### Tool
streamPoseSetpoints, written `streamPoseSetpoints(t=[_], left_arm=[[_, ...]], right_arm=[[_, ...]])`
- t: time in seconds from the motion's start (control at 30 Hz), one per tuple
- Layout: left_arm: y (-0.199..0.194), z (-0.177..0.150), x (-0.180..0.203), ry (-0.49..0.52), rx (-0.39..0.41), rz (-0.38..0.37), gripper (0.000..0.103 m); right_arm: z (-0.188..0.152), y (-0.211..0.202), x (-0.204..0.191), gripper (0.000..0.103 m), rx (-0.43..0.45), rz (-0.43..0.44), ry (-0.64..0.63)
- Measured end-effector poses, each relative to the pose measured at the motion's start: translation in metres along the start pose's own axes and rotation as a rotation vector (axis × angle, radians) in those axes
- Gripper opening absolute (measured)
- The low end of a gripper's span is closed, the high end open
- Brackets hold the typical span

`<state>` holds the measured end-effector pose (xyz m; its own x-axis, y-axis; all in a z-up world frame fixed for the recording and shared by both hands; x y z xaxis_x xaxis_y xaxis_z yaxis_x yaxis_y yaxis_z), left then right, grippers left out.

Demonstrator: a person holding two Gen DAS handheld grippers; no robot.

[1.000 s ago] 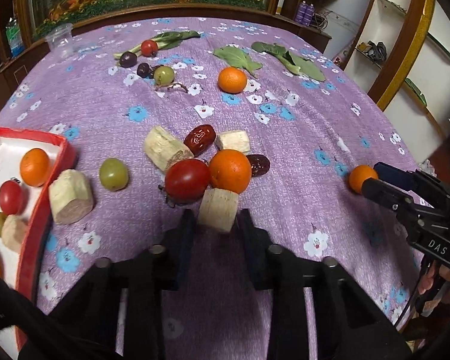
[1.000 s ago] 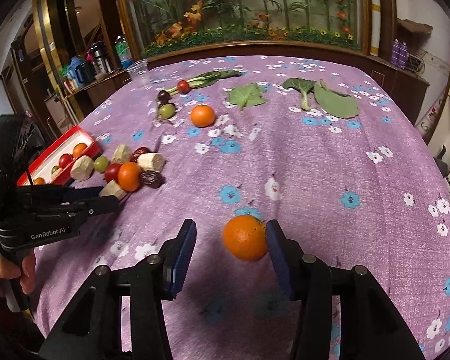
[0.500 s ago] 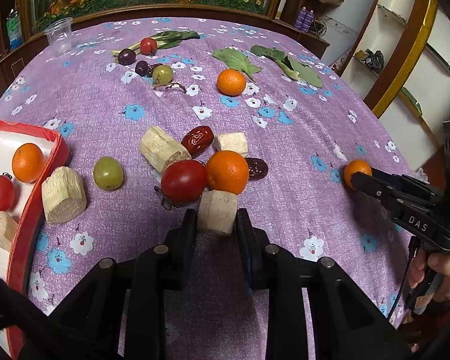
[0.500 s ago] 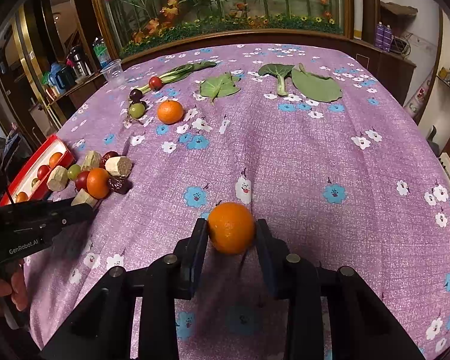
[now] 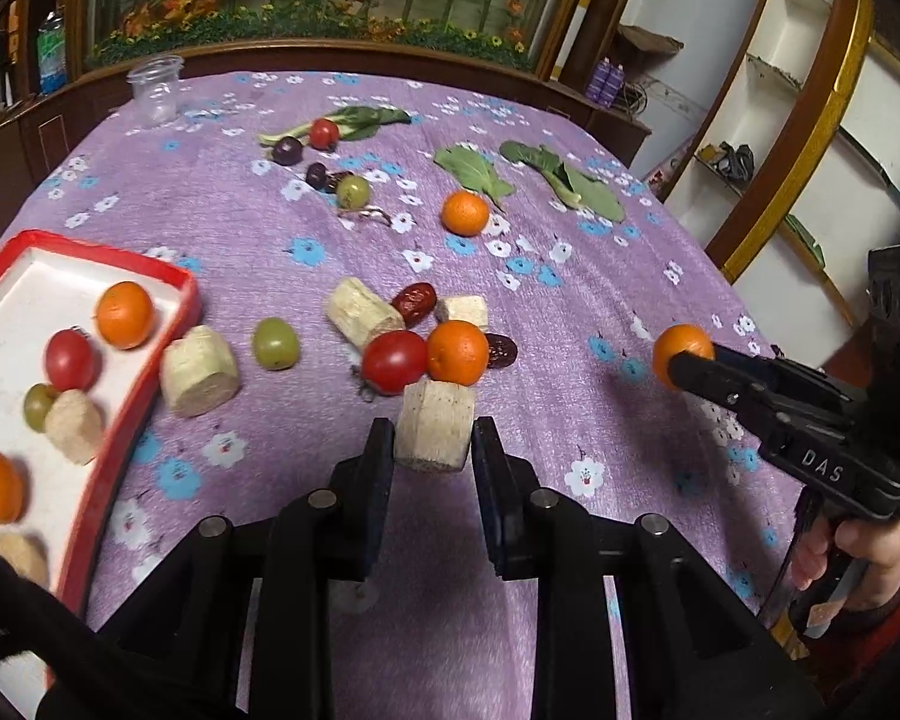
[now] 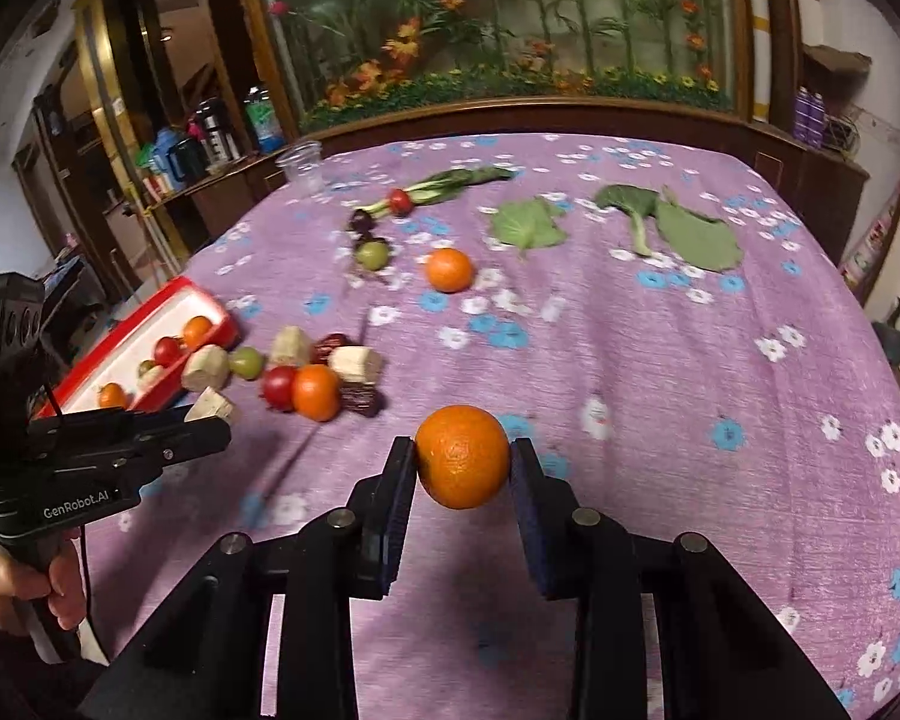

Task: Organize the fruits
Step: 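Carry the beige cube with the left tool while the right tool carries the orange to the tray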

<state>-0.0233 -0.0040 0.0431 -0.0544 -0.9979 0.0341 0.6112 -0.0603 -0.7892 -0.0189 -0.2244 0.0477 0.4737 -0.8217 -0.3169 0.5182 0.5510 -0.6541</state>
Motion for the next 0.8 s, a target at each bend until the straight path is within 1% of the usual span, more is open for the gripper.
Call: streamPoseSetpoints(t=[0.23, 0.47, 0.57, 0.8], left_arm=[[-0.02, -0.002, -0.023, -0.023, 0.03, 0.04, 0.023], [-0.038, 0.0, -0.055, -0.066, 0.044, 0.094, 0.023], [-0.043, 0.0, -0.071, -0.09, 0.048, 0.111, 0.023], [-0.054, 0.002, -0.116, -0.163, 0.052, 0.163, 0.023]], right_arm=[[0.003, 0.014, -0.03, 0.033, -0.019, 0.052, -0.049], [0.008, 0.025, -0.055, 0.032, -0.033, 0.106, -0.077], [0.012, 0.029, -0.067, 0.032, -0.039, 0.124, -0.101], [0.034, 0.045, -0.102, 0.032, -0.062, 0.206, -0.139]])
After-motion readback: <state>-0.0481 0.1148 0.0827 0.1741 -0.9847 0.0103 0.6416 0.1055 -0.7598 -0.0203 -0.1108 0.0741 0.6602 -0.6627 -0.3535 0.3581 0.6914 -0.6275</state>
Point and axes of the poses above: each gripper's, at about its wrist camera, not at the fingertips, and y roughly the way its jaws point, x to its right, z to its top, the point moved 1 cm from there along y, roughly the way its jaws point, and after that the axes turned 15 degrees about z, right-handed, at the moved point
